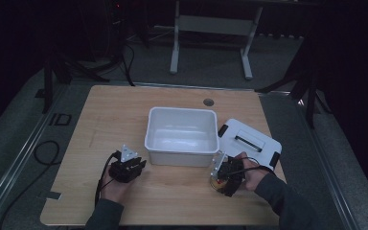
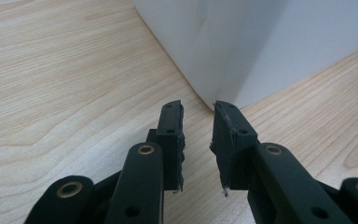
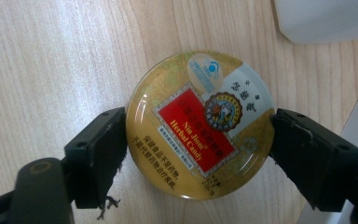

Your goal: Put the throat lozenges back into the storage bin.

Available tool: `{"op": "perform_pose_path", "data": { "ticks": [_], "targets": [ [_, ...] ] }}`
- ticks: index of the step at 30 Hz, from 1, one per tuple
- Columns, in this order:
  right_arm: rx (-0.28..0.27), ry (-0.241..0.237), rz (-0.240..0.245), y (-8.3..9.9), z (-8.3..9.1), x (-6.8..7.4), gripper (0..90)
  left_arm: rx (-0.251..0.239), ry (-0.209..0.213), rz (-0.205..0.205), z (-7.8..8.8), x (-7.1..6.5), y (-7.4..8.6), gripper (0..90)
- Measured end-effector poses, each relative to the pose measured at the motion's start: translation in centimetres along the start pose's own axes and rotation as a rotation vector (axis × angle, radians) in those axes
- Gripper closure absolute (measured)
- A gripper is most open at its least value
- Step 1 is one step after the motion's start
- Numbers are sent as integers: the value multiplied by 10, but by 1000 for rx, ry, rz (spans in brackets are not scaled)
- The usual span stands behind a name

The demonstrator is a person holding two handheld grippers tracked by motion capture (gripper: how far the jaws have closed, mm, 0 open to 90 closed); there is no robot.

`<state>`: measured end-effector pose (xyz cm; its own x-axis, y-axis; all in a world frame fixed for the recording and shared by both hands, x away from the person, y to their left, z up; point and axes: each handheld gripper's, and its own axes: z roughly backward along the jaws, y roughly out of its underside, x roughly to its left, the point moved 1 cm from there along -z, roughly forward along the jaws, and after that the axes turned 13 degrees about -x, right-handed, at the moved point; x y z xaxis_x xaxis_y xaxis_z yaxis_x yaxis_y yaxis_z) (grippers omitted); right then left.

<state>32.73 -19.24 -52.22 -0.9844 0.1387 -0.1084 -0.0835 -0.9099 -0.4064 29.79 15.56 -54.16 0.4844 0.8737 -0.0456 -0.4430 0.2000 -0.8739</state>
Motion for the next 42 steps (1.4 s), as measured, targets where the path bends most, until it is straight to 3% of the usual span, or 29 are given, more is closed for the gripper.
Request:
{"op": "perform_pose_path", "data": {
  "ticks": [11, 22, 42],
  "targets": [
    [33, -18, 41, -7, -10, 0, 158, -5, -1, 2, 1, 1, 0, 730],
    [51, -51, 34, -5, -8, 0, 201, 0, 3, 1, 0, 0, 0, 727],
    [69, -55, 26, -7, 17, -4, 202, 0, 1, 2, 0, 0, 0, 727]
  ]
}}
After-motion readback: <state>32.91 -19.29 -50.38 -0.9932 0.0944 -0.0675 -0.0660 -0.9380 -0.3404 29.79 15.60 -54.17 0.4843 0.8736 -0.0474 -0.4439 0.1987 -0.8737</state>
